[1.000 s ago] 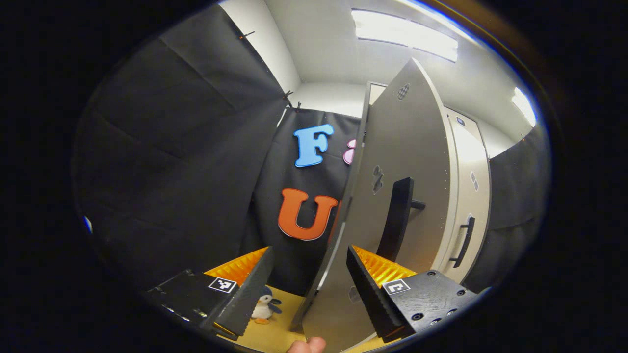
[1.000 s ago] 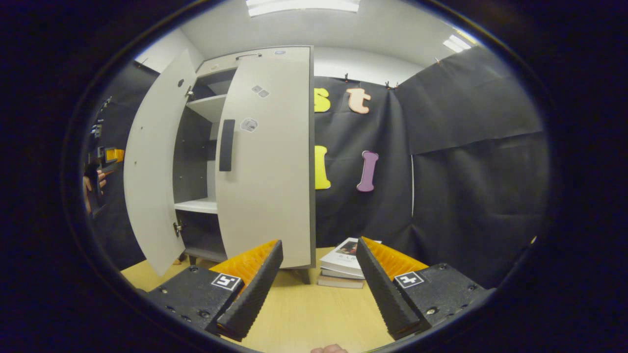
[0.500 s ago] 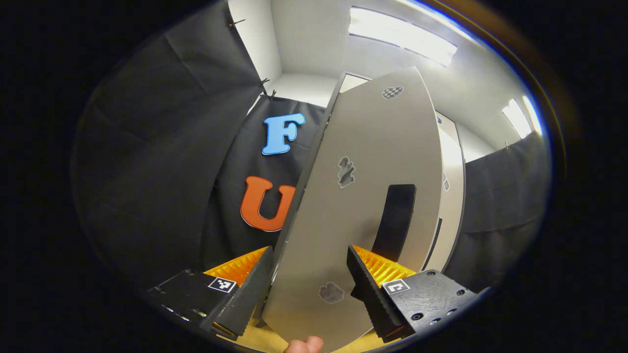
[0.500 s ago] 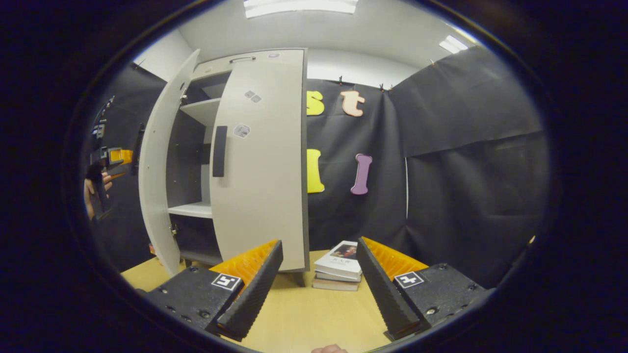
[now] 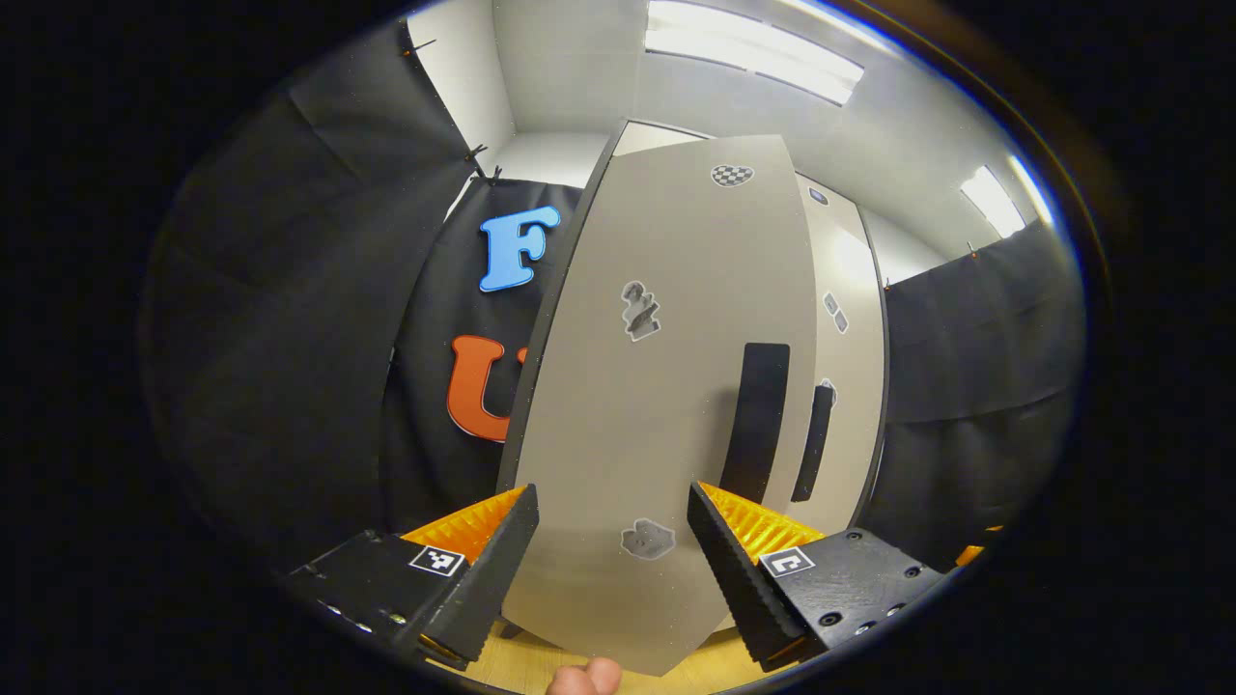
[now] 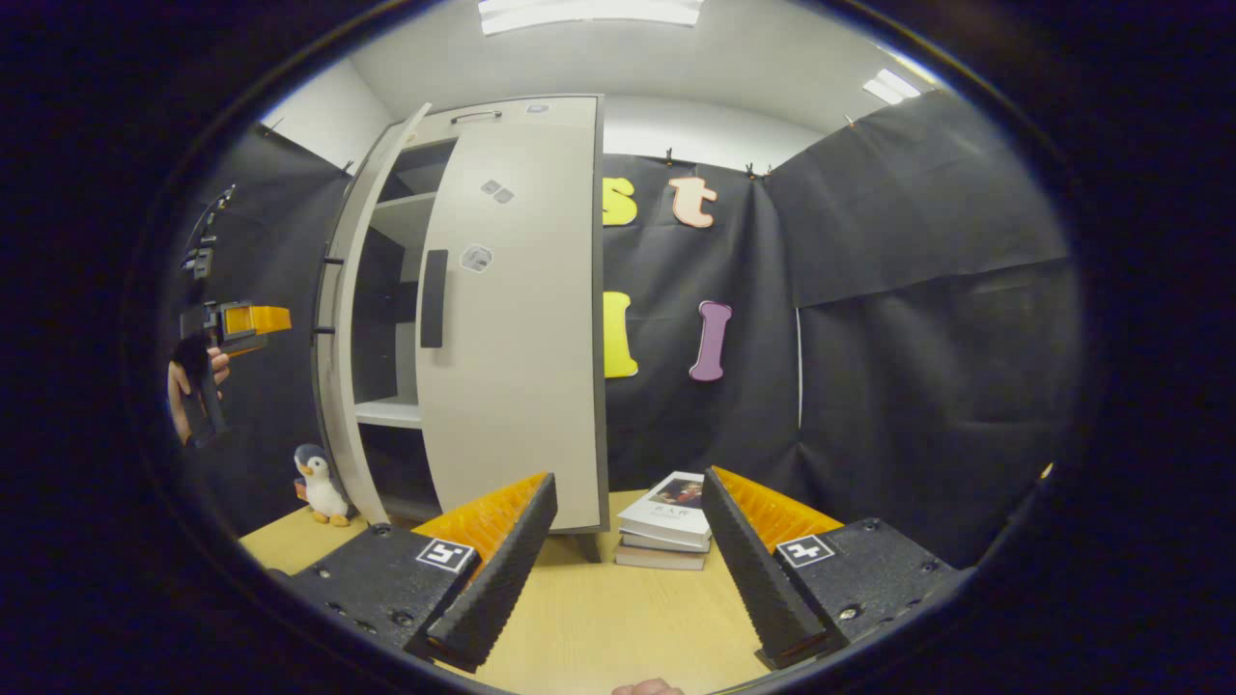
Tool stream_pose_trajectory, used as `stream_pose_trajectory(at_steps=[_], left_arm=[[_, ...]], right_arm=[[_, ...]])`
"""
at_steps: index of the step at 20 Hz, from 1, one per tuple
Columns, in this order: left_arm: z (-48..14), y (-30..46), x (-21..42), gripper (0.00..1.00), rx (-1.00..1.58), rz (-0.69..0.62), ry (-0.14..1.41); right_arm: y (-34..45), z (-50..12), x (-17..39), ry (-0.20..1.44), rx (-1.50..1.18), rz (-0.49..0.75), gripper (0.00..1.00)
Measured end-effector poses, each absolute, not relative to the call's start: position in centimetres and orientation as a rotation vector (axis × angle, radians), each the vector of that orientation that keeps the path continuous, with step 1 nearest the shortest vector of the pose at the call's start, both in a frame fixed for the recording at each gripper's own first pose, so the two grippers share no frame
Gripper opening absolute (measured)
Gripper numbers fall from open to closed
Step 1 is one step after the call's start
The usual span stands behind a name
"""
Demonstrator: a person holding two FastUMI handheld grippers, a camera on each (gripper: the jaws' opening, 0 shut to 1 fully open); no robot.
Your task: Grasp the bottle in the cabinet with the left hand and place it on the coaster, then close the right door with the right hand and the left door with the left hand.
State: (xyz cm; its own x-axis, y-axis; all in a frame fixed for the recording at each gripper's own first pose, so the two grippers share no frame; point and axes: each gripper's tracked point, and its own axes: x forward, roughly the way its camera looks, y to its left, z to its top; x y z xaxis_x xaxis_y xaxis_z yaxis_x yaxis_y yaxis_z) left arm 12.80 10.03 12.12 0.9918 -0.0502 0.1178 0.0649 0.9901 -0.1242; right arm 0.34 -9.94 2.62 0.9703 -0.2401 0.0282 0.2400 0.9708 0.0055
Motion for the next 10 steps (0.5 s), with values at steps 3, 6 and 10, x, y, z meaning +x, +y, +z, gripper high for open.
stream_pose_trajectory(at_steps=[3, 6, 10], left_arm=[[11.7, 9.9, 10.6, 1.0, -0.118, -0.028, -0.121], [10.2, 9.2, 8.2, 1.0, -0.07, 0.017, -0.103], [8.5, 7.3, 5.4, 0.95, -0.058, 0.049, -0.12]], right_arm=[[-8.4, 3.9, 1.0, -0.068, 0.029, -0.207, 0.94], [-6.7, 4.0, 1.8, -0.078, 0.034, -0.16, 0.99], [-3.7, 3.6, 2.9, -0.077, 0.055, -0.082, 0.99]])
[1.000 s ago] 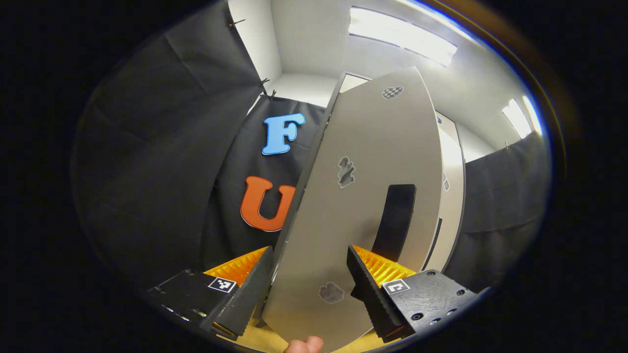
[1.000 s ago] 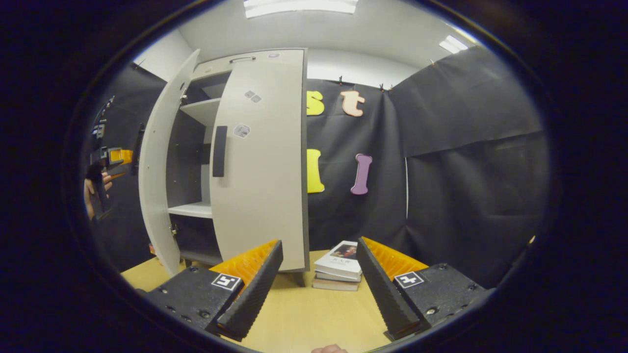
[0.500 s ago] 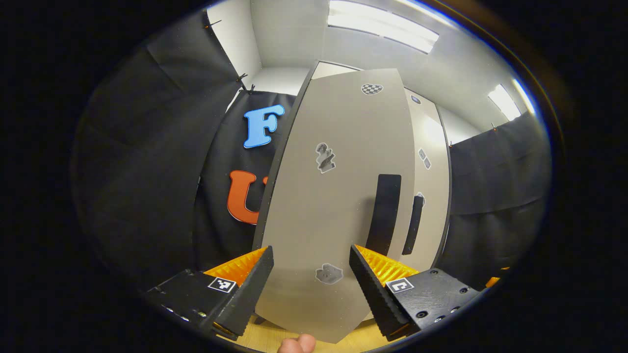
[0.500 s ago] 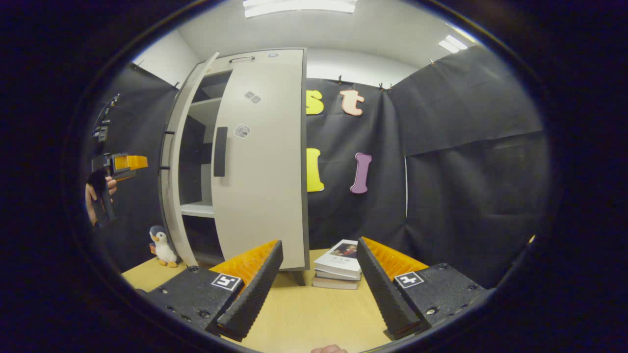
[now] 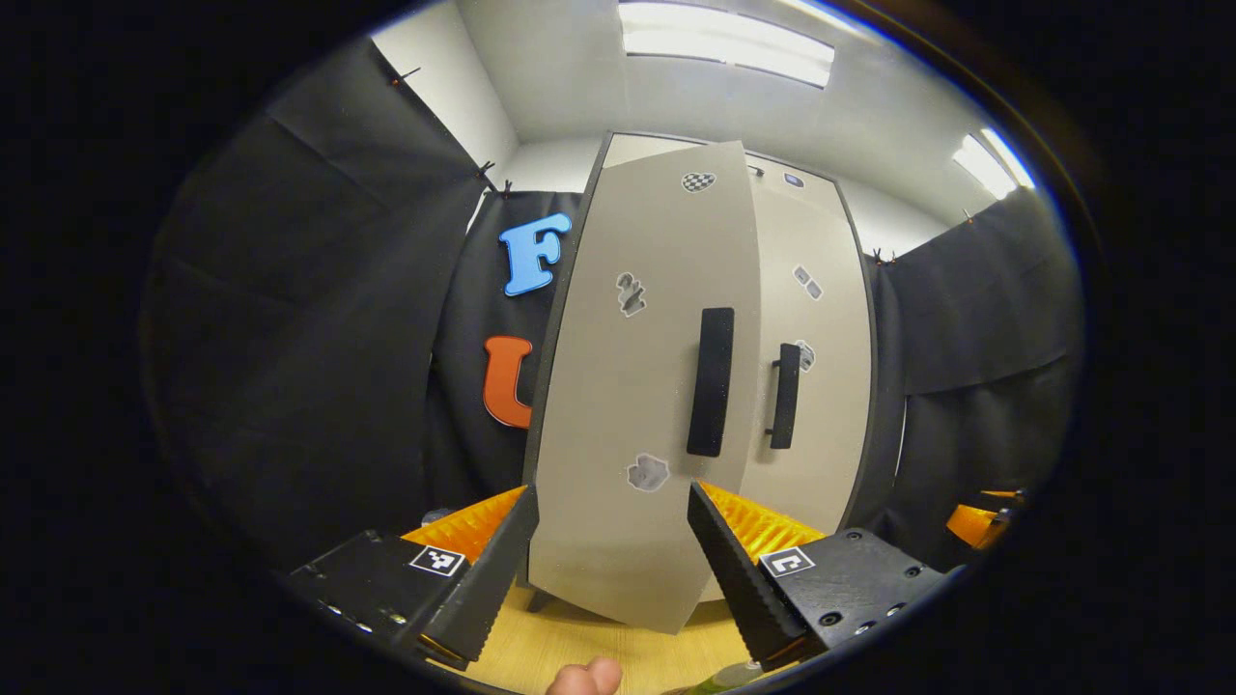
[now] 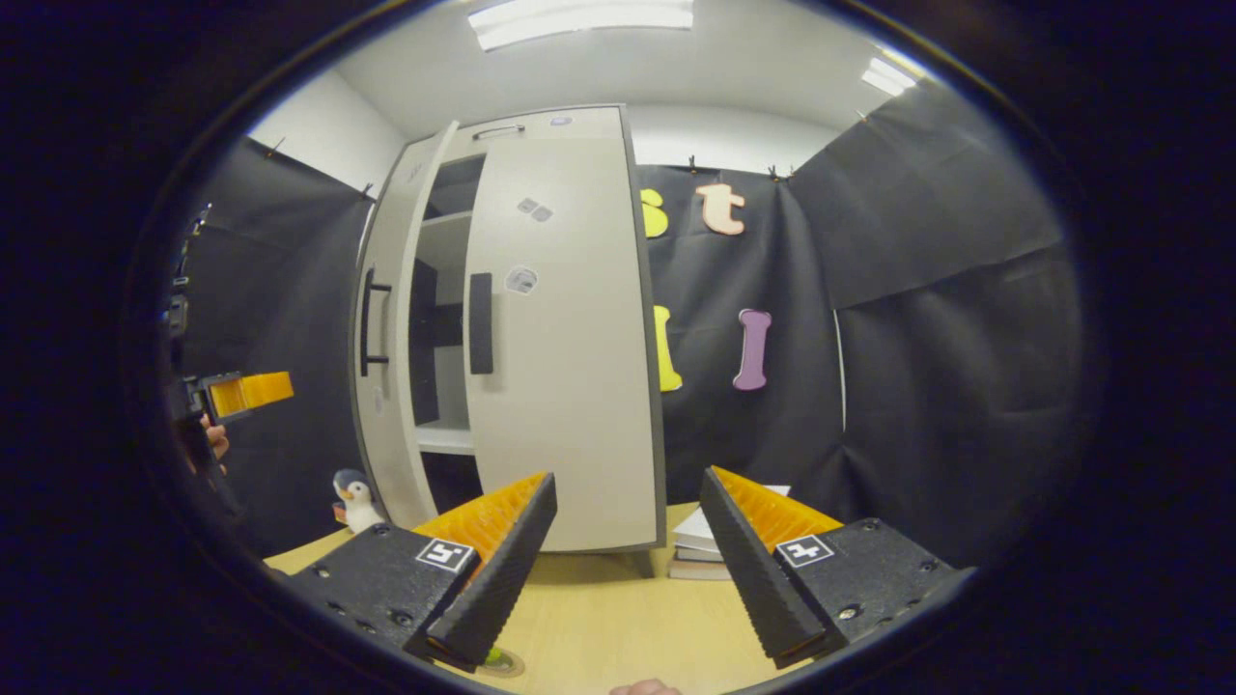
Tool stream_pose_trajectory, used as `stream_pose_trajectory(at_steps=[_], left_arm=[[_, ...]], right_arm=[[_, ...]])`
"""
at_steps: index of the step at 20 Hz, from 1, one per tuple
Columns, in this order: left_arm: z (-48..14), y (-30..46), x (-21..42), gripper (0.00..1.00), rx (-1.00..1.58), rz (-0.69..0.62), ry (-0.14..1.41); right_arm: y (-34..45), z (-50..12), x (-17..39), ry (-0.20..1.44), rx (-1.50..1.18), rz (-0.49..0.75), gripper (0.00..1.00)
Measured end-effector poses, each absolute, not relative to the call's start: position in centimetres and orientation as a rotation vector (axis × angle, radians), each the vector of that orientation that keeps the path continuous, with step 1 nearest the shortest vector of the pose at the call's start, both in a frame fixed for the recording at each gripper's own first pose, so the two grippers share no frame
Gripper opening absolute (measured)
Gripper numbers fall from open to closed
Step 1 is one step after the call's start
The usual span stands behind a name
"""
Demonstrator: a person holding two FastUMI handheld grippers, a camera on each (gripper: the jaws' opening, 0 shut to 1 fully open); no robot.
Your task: Grasp the bottle in the cabinet with the left hand and place it on the coaster, then close the right door with the right hand and the left door with the left hand.
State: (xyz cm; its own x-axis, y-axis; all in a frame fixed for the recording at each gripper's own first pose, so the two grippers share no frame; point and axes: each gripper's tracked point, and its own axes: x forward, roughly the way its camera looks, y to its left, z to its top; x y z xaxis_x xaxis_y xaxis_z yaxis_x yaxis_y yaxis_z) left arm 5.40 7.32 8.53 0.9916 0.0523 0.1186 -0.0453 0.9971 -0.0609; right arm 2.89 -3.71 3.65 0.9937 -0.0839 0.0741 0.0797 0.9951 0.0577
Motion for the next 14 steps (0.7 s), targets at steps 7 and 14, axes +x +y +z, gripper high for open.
stream_pose_trajectory(at_steps=[7, 14], left_arm=[[2.8, 5.4, 0.8, 0.95, -0.054, 0.114, -0.116], [-0.3, 4.6, -1.4, 0.99, -0.018, 0.144, -0.068]], right_arm=[[-1.5, 1.3, 1.6, -0.027, 0.041, 0.004, 0.99], [-1.9, 0.3, 0.5, 0.002, 0.007, -0.004, 0.99]])
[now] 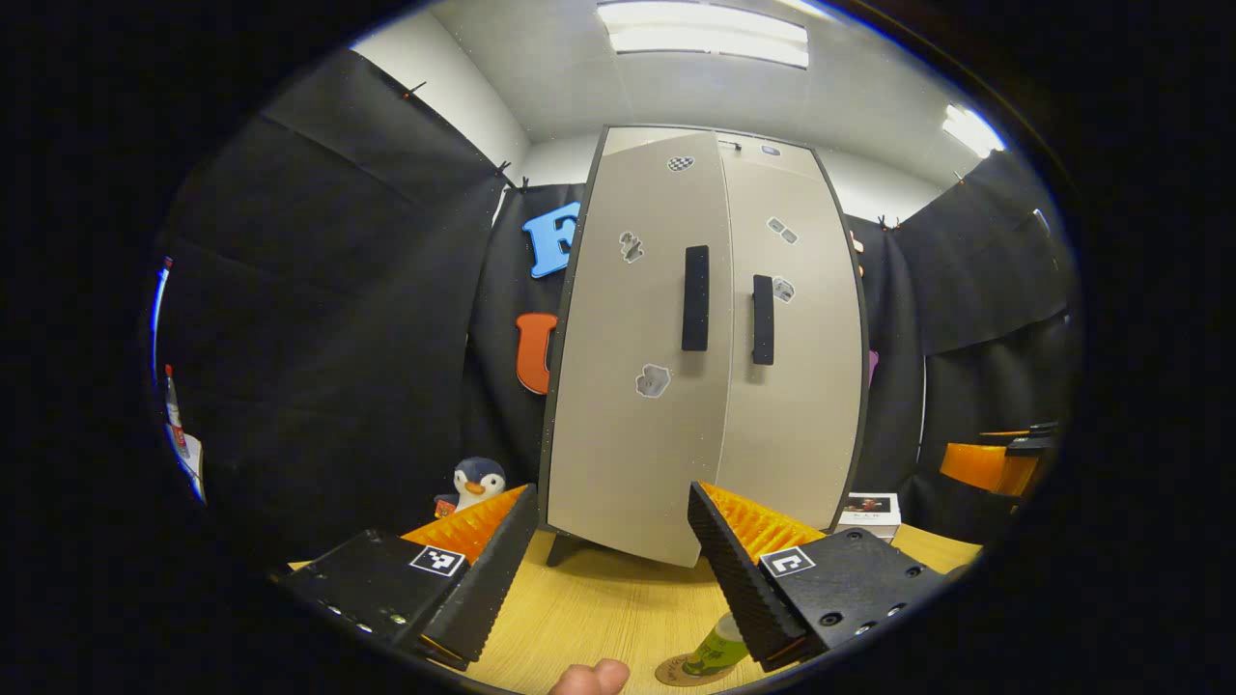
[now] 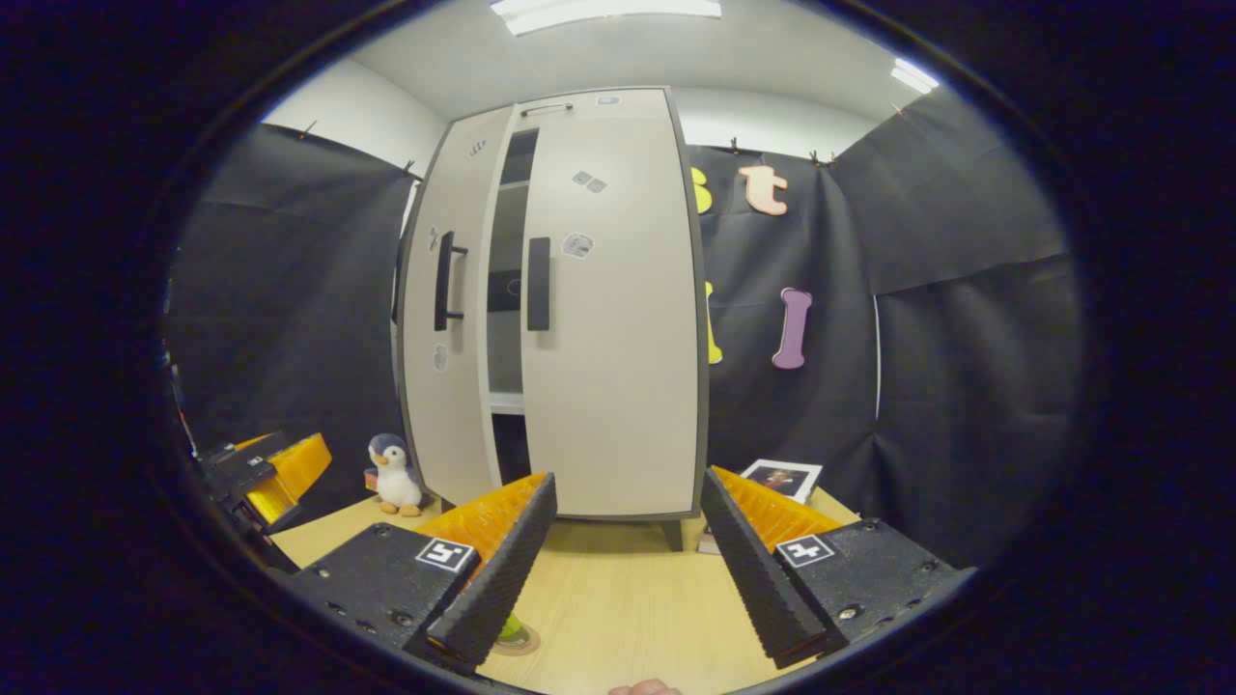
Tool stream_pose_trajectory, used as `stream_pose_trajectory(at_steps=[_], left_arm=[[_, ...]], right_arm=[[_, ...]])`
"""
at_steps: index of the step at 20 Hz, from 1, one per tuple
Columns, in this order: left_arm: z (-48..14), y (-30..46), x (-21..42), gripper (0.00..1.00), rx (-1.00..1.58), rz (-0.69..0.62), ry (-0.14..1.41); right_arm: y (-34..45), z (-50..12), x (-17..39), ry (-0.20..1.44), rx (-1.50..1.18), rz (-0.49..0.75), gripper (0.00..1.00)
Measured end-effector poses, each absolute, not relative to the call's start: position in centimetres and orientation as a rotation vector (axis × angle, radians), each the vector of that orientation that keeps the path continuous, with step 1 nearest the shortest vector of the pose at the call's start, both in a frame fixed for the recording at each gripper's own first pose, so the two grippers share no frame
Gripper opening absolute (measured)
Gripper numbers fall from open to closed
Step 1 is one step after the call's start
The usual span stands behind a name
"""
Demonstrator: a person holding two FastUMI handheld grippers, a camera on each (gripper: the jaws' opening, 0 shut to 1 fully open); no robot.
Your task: Grasp the bottle in the cabinet with the left hand and place it on the coaster, then close the right door with the right hand and the left door with the left hand.
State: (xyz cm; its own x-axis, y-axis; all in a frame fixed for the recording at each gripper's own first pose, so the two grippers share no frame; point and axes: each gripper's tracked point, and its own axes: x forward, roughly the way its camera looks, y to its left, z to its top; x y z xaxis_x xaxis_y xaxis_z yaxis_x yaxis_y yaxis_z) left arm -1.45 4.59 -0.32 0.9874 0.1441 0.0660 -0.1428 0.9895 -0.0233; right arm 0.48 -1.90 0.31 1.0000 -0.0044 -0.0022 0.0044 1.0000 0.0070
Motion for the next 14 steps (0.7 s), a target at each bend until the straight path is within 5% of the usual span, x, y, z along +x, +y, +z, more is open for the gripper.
stream_pose_trajectory(at_steps=[14], left_arm=[[0.9, 4.2, -1.6, 0.95, 0.009, 0.121, -0.098]], right_arm=[[-3.2, 0.7, -0.2, -0.018, -0.019, -0.072, 0.99]])
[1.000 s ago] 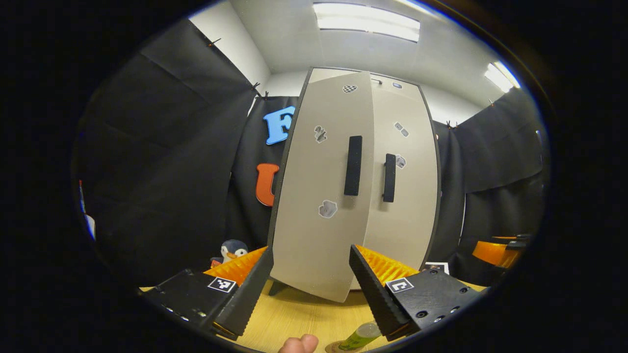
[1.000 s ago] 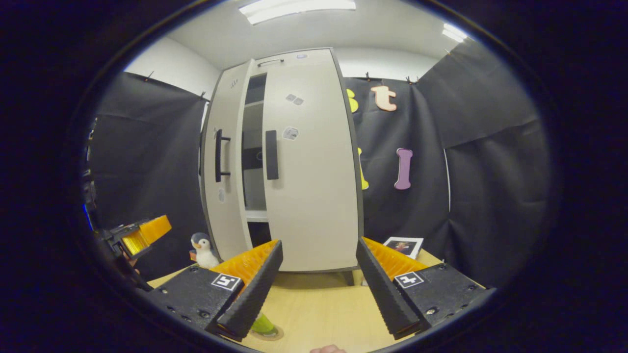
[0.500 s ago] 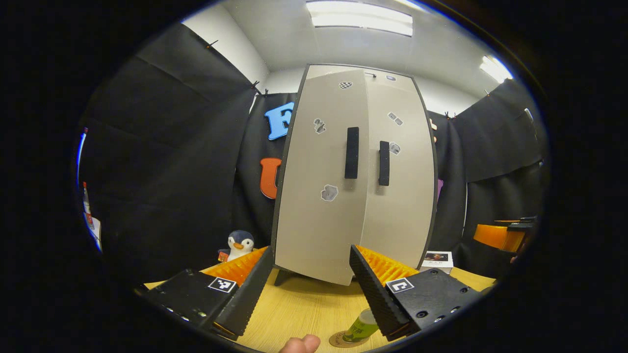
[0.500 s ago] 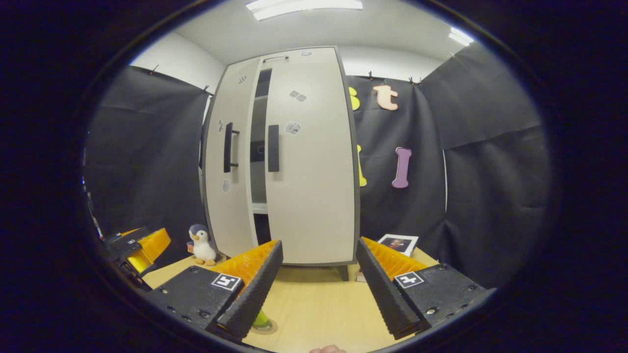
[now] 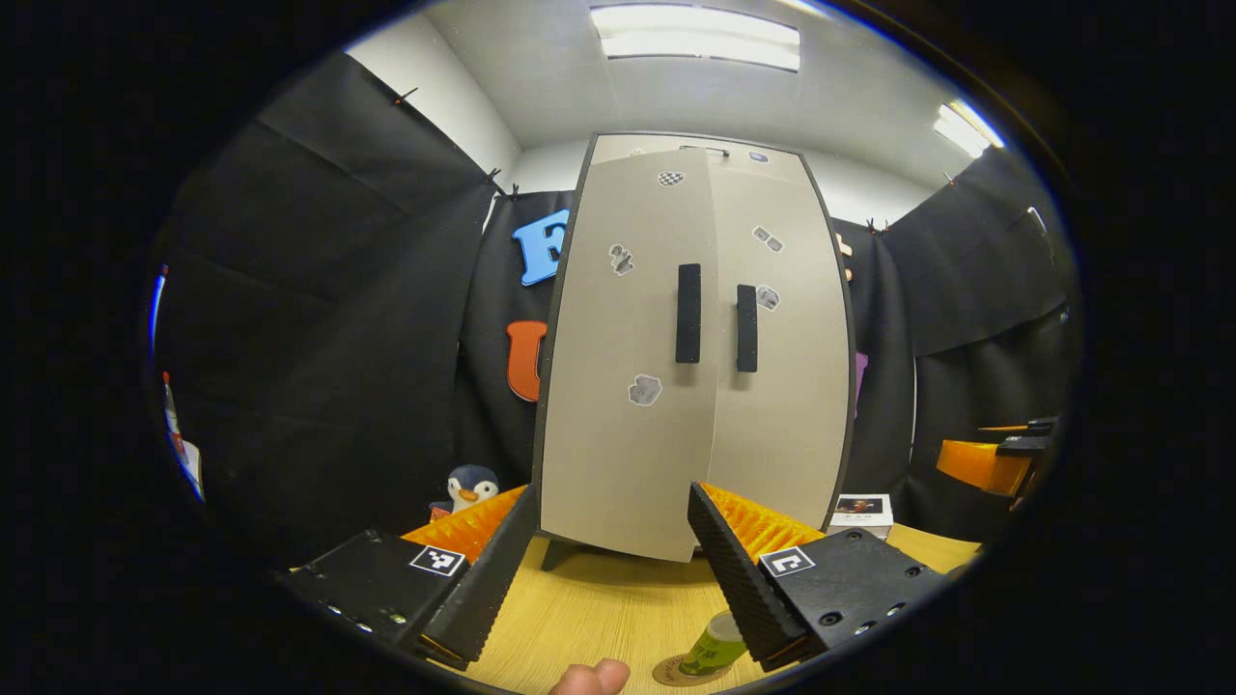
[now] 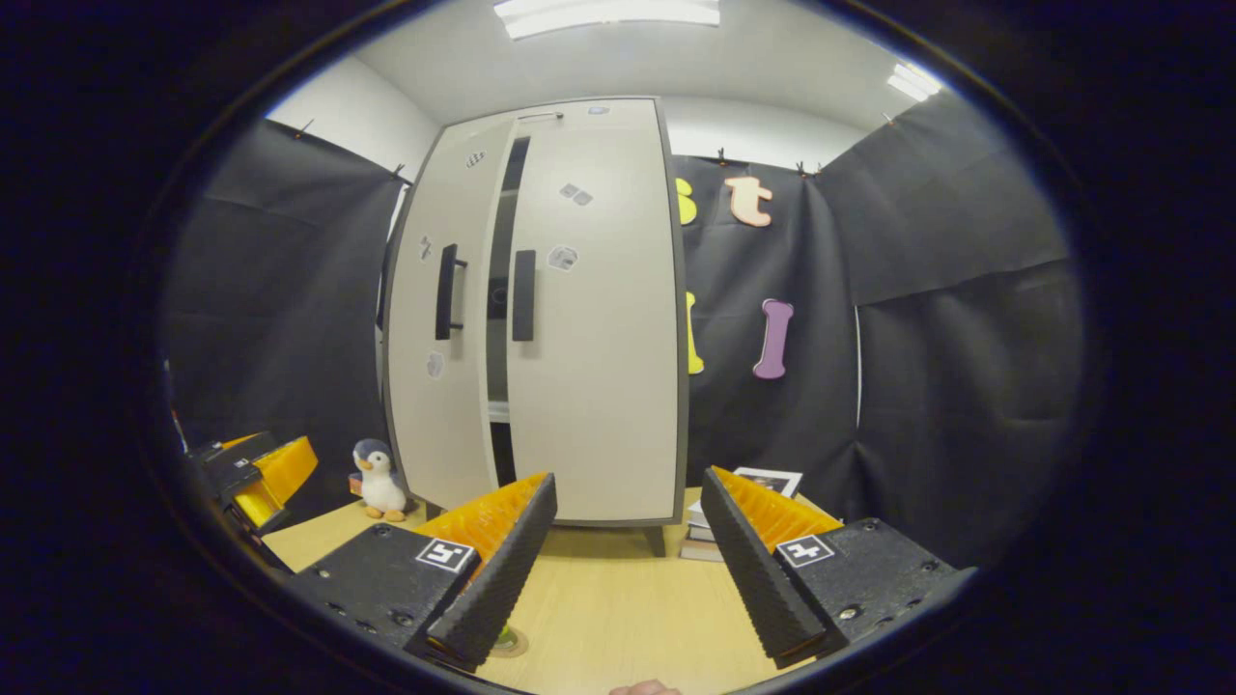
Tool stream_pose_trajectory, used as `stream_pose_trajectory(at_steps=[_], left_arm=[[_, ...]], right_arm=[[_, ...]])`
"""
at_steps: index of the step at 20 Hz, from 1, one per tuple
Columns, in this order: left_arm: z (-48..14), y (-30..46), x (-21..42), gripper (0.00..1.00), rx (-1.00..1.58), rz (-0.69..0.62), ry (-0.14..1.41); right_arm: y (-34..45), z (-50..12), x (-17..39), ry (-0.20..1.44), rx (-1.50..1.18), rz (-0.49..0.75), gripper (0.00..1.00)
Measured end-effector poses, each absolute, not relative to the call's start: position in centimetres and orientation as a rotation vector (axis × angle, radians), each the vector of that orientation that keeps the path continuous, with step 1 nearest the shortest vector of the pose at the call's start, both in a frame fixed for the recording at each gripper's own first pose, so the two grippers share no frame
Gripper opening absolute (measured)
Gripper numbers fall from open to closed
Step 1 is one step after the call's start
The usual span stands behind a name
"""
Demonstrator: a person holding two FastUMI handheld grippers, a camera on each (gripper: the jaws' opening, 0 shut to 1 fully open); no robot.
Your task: Grasp the bottle in the cabinet with the left hand and place it on the coaster, then close the right door with the right hand and the left door with the left hand.
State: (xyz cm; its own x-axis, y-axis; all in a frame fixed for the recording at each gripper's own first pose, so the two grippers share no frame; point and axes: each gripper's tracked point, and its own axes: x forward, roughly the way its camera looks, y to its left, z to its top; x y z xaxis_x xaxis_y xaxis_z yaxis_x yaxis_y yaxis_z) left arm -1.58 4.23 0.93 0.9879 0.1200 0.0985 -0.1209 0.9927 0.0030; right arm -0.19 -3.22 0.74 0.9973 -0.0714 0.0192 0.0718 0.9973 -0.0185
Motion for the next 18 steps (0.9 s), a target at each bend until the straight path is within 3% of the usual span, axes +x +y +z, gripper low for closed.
stream_pose_trajectory(at_steps=[2, 4, 10, 11, 12, 15, 16, 18], left_arm=[[0.8, 4.2, -1.7, 0.95, 0.016, 0.117, -0.091], [0.9, 4.3, -1.6, 0.95, 0.022, 0.121, -0.097], [0.6, 4.2, -1.3, 0.95, 0.029, 0.123, -0.087], [0.6, 4.1, -1.3, 0.94, 0.028, 0.122, -0.084], [0.5, 4.1, -1.3, 0.95, 0.025, 0.121, -0.082], [0.3, 3.8, -1.0, 0.95, 0.029, 0.117, -0.076], [0.2, 3.8, -0.8, 0.95, 0.035, 0.12, -0.075], [0.1, 3.5, -0.6, 0.95, 0.032, 0.112, -0.07]], right_arm=[[-3.2, 0.4, -0.2, -0.008, -0.019, -0.068, 0.94], [-3.5, 0.3, -0.1, -0.005, -0.019, -0.071, 0.99], [-3.5, 0.3, 0.4, -0.005, -0.001, -0.063, 0.99], [-3.4, 0.2, 0.4, -0.001, 0.003, -0.06, 0.94], [-3.3, 0.1, 0.4, 0.003, 0.005, -0.058, 0.99], [-3.3, 0.1, 0.4, 0.008, 0.003, -0.054, 0.99], [-3.2, 0.0, 0.4, 0.009, 0.003, -0.051, 0.94], [-3.4, -0.1, 0.5, 0.016, -0.002, -0.051, 0.99]])
